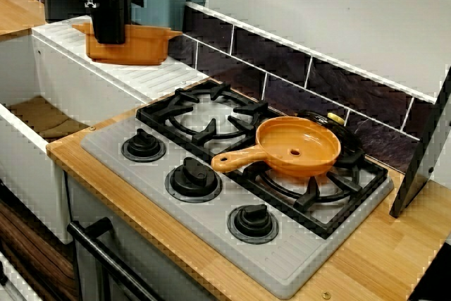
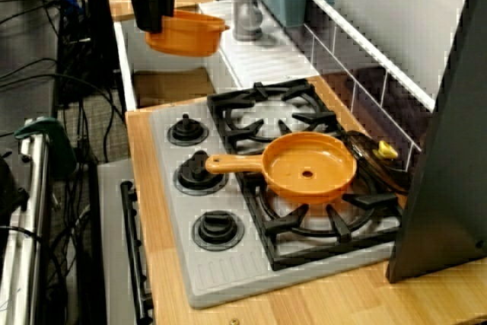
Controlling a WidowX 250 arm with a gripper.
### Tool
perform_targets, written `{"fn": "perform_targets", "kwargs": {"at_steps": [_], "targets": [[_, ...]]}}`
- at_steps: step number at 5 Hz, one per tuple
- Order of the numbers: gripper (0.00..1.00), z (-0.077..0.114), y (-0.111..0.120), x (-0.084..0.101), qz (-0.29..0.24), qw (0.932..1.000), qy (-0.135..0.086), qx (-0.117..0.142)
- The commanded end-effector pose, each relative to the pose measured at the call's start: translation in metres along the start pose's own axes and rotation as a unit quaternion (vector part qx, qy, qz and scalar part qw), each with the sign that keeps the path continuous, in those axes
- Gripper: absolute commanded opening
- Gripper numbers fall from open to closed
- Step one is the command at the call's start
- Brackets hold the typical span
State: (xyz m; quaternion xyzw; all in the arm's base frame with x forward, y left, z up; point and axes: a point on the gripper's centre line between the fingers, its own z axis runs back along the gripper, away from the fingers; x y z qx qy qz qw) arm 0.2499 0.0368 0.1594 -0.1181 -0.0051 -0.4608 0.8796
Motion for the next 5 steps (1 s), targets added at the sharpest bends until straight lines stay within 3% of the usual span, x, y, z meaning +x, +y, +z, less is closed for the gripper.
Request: {"fn": "perform_targets", "kwargs": {"at_steps": [1, 2, 5], "targets": [[0.00, 0.0213, 0.0150, 0.0016, 0.000, 0.9994, -0.003, -0.036], [0.00, 0.0257, 0.0165, -0.0005, 0.002, 0.9978, 0.004, -0.066], [0.00, 0.0292, 0.0240, -0.0028, -0.002, 0.9924, 0.007, -0.123]]}}
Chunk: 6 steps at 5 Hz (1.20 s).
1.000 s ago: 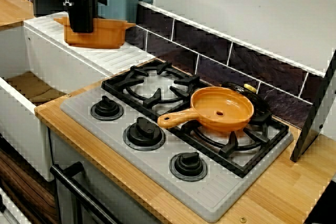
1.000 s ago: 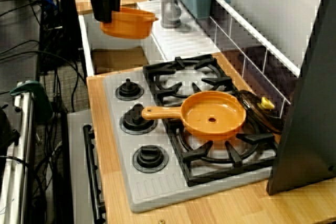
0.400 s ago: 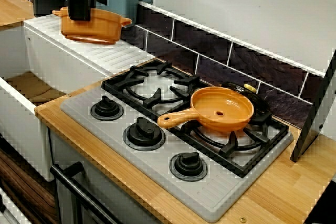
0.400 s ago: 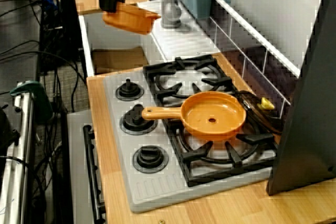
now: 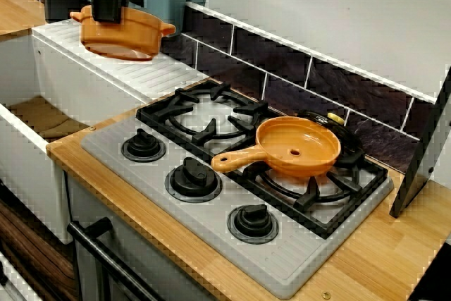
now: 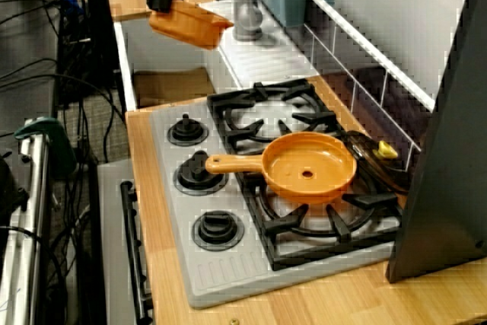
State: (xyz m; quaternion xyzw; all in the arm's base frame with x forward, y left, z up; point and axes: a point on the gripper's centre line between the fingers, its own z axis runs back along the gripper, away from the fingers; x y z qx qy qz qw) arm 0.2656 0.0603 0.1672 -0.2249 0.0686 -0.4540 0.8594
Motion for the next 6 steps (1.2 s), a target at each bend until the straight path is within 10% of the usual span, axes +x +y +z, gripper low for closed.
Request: {"fn": "perform_targets", "kwargs": {"at_steps": [1, 3, 6], "targets": [[0.00, 0.017, -0.003, 0.009, 0.001, 0.9997, -0.004, 0.024], [0.00, 0.006, -0.011, 0.032, 0.056, 0.9857, 0.040, 0.154], [0.00, -0.008, -0.022, 0.058, 0.057, 0.9604, 0.045, 0.269]]}}
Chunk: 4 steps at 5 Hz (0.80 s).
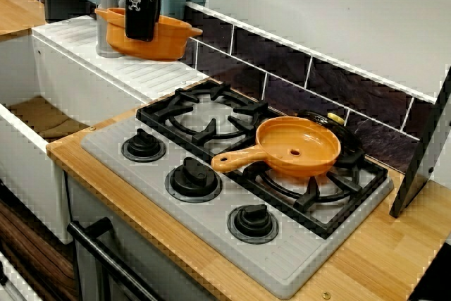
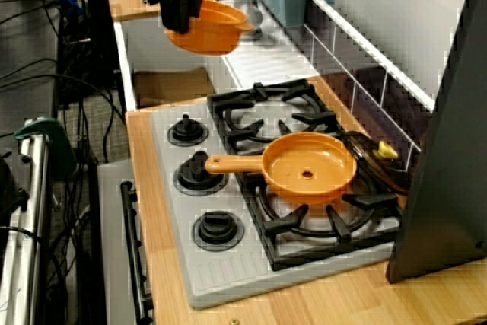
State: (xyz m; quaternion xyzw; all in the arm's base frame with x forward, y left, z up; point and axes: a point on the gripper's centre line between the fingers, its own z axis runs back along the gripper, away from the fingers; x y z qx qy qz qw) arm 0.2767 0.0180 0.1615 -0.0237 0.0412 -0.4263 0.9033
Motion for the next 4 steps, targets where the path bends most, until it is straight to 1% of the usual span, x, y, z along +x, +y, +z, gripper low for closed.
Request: {"fn": "perform_targets", "kwargs": {"at_steps": [1, 2, 3, 4], "targets": [[0.00, 0.012, -0.015, 0.030, 0.021, 0.9929, -0.015, 0.116], [0.00, 0.010, -0.012, 0.043, 0.018, 0.9915, -0.044, 0.122], [0.00, 0.006, 0.002, 0.047, 0.037, 0.9913, -0.050, 0.116], [0.00, -0.003, 0.008, 0.052, 0.041, 0.9906, -0.053, 0.119]]}}
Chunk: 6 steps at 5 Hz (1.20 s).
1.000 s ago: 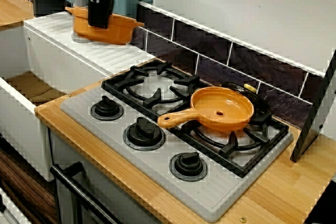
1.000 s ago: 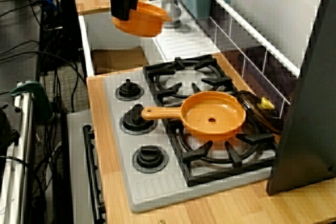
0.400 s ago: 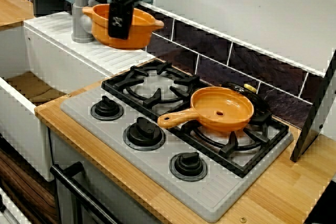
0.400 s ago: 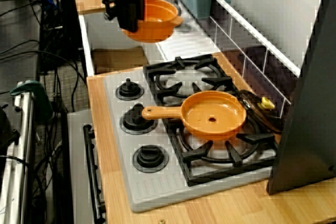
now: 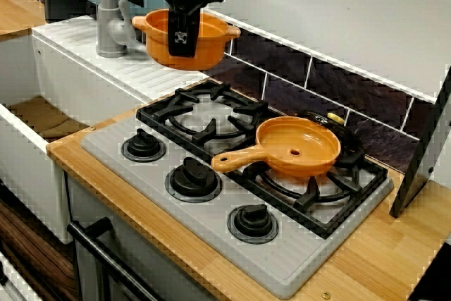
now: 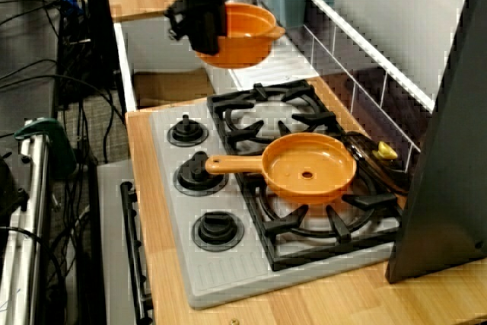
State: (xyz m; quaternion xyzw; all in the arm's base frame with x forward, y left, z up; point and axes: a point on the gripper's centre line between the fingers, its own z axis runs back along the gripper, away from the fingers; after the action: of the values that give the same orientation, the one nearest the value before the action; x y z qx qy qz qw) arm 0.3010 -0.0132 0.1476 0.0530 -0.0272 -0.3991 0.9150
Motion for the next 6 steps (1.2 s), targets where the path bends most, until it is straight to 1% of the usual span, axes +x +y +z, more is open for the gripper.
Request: {"fn": "perform_targets", "kwargs": {"at_steps": [1, 2, 3, 4, 5, 6], "targets": [[0.00, -0.005, 0.015, 0.016, 0.020, 0.9993, -0.020, 0.026], [0.00, -0.013, 0.019, 0.021, 0.024, 0.9993, -0.021, 0.022], [0.00, -0.019, 0.027, 0.027, 0.029, 0.9991, -0.028, 0.015], [0.00, -0.024, 0.030, 0.030, 0.031, 0.9990, -0.031, 0.007], [0.00, -0.025, 0.028, 0.031, 0.028, 0.9990, -0.032, 0.014], [0.00, -0.027, 0.025, 0.031, 0.031, 0.9990, -0.031, 0.012]]}}
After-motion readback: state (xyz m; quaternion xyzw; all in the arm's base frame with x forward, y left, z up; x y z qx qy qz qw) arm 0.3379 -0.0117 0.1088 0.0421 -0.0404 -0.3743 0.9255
